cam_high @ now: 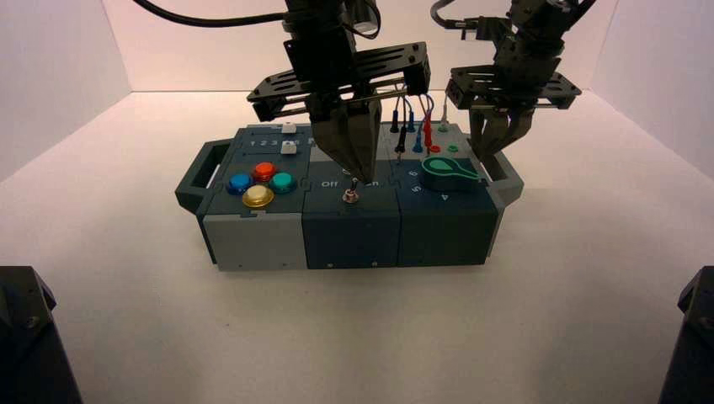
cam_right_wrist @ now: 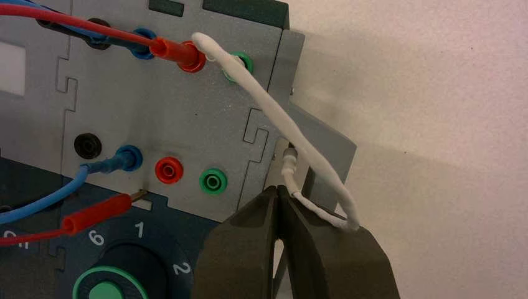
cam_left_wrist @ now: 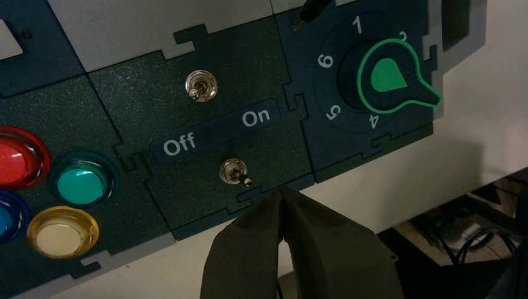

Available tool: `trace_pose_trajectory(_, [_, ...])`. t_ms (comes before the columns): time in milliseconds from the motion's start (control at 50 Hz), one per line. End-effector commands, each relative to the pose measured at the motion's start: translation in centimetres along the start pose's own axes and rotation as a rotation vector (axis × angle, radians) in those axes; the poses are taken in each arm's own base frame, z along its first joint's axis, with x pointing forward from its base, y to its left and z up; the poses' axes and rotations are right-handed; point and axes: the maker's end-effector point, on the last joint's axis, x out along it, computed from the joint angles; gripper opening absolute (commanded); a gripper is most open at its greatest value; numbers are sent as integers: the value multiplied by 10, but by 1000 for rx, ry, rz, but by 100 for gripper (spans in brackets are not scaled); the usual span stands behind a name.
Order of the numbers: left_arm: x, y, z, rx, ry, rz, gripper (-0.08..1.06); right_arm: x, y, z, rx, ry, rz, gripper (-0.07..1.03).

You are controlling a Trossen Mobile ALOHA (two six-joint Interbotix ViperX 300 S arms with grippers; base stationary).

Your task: Flip the bottom switch off with the left gripper.

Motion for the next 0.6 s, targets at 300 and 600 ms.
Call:
trace_pose_trajectory(300, [-4,-8,11,9,-32,-20,-3,7,-1,-11,-17,38,-4,-2])
trace_pose_trajectory(600, [-1,4,17,1,-34,7,-3,6,-1,-12,-17,35,-4,-2])
